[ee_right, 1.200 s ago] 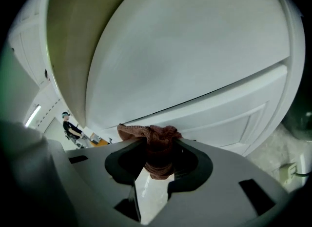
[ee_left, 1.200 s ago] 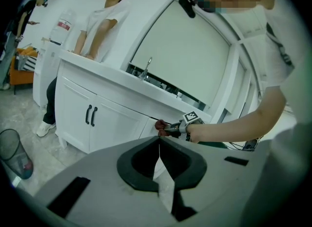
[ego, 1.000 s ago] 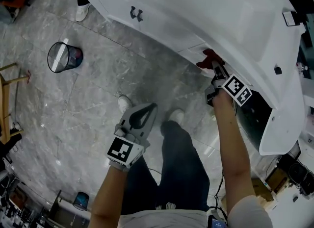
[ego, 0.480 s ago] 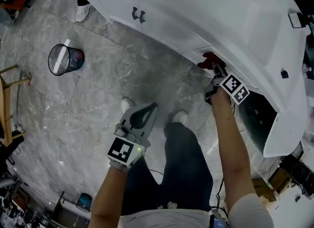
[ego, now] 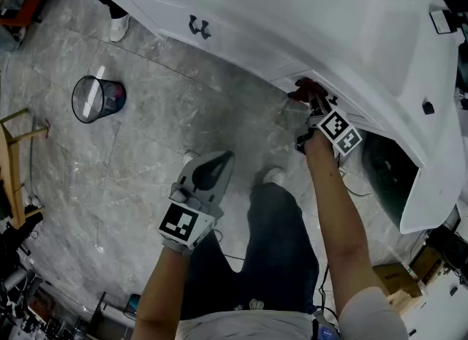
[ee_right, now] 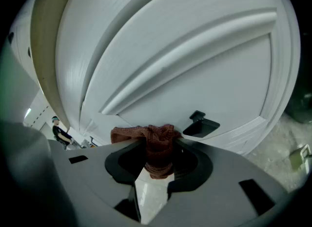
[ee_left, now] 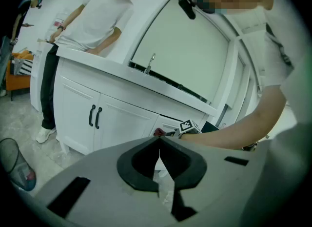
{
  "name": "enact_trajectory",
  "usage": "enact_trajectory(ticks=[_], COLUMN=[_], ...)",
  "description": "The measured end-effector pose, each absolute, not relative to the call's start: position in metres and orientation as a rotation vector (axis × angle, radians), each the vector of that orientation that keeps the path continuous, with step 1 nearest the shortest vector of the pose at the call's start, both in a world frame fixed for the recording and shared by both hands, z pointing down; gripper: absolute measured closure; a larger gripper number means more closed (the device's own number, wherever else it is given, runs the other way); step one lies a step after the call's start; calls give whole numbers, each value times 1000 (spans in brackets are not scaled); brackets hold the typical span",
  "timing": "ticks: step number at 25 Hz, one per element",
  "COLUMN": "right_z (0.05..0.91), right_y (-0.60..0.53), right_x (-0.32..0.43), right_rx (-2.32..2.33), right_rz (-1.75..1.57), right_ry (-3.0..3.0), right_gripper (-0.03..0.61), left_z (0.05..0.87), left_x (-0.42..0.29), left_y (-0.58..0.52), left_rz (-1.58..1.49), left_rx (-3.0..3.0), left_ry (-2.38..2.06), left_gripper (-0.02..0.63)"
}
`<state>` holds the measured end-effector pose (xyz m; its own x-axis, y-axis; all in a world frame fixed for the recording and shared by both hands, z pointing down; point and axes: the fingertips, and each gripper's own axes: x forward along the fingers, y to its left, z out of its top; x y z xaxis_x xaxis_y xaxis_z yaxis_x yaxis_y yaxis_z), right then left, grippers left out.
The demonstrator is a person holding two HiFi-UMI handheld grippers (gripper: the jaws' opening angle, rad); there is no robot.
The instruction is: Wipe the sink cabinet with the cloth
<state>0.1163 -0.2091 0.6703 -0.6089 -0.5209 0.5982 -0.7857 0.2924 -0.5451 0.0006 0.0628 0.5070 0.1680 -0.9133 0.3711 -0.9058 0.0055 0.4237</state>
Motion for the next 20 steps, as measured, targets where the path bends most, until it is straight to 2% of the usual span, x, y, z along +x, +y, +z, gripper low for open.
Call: enact_trajectory(ticks=[12, 20], right_z=[691, 694], right_y=[-215, -221], right_x=[138, 163], right_rx=[1265, 1217], right_rz=[1274, 1188], right_ry=[-2263, -2267], right_gripper=[443, 442], left_z=[519, 520], left_x=[5, 19], left_y=[53, 45], left_rz=[44, 58], left_rx=[1938, 1969], left_ry=[-1659, -1642], left_gripper=[603, 603])
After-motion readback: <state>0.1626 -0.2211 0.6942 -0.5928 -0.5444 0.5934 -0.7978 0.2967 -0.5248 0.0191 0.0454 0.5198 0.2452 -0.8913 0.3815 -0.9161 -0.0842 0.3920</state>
